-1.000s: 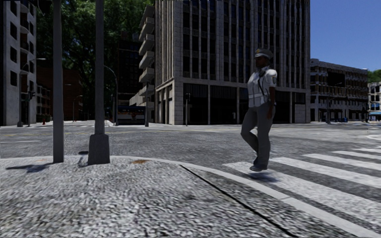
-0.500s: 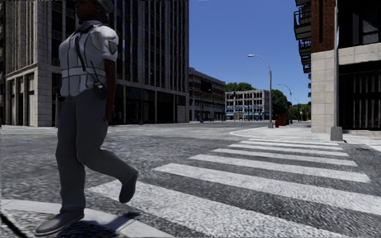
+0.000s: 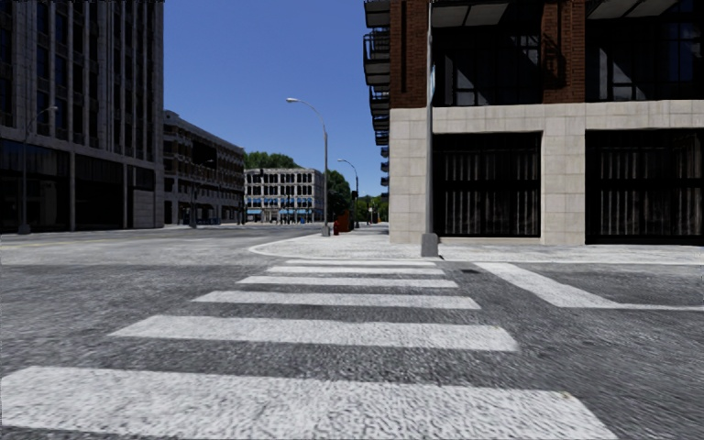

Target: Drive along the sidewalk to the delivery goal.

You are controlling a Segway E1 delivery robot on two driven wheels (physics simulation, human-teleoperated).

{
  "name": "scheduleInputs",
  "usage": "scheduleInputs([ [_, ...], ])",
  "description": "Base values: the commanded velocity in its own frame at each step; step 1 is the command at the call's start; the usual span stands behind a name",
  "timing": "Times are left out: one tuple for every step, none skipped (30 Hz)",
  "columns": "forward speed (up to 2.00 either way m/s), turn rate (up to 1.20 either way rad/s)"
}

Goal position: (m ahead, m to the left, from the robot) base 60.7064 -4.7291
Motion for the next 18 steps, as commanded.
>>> scheduleInputs([
  [2.00,0.00],
  [2.00,0.00],
  [2.00,0.00],
  [2.00,0.00],
  [2.00,0.00],
  [2.00,0.00],
  [2.00,0.00],
  [2.00,0.00],
  [2.00,0.00],
  [2.00,0.00],
  [2.00,0.00],
  [2.00,0.00],
  [2.00,0.00],
  [2.00,0.00],
  [2.00,0.00],
  [2.00,0.00],
  [2.00,0.00],
  [2.00,0.00],
])
